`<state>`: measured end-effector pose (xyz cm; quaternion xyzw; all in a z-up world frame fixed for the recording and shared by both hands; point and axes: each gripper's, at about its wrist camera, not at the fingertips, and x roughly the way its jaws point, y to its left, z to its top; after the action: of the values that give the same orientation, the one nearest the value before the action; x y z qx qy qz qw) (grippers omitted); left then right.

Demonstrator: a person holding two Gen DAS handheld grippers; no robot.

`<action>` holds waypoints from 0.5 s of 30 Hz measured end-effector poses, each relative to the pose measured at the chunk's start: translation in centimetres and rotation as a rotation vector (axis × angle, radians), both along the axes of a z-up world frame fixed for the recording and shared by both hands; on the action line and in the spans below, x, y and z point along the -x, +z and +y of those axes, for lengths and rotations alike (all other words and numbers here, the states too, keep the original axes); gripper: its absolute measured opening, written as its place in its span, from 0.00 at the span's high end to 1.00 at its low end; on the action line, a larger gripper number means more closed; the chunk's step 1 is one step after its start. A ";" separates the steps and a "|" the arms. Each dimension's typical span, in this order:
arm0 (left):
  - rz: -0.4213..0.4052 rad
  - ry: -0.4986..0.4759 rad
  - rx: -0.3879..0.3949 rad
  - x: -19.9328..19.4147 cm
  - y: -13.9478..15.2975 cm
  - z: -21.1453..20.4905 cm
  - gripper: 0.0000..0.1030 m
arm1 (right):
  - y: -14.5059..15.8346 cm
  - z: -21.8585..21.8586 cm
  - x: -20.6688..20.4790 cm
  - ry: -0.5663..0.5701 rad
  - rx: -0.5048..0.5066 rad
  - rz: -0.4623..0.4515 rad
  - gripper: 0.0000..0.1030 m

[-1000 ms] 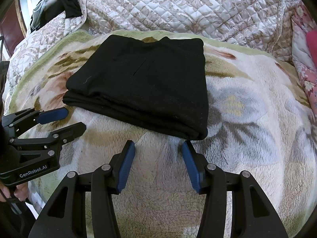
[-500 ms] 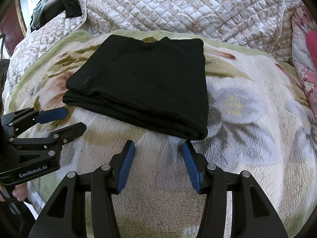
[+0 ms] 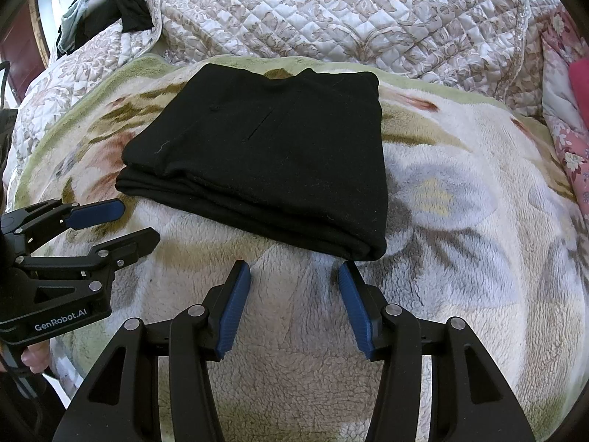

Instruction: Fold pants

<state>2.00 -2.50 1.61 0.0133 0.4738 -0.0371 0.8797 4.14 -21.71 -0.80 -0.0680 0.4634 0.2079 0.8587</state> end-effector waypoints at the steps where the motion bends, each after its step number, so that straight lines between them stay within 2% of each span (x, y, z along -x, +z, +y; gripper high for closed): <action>1: 0.000 0.000 -0.002 0.1 0.0 0.0 0.42 | 0.0 0.0 0.0 0.000 0.000 0.000 0.50; 15: 0.001 0.000 0.000 0.0 0.0 -0.1 0.42 | 0.0 0.1 0.0 -0.002 0.001 -0.001 0.50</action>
<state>2.00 -2.59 1.64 0.0131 0.4745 -0.0370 0.8794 4.12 -21.63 -0.81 -0.0683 0.4631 0.2067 0.8592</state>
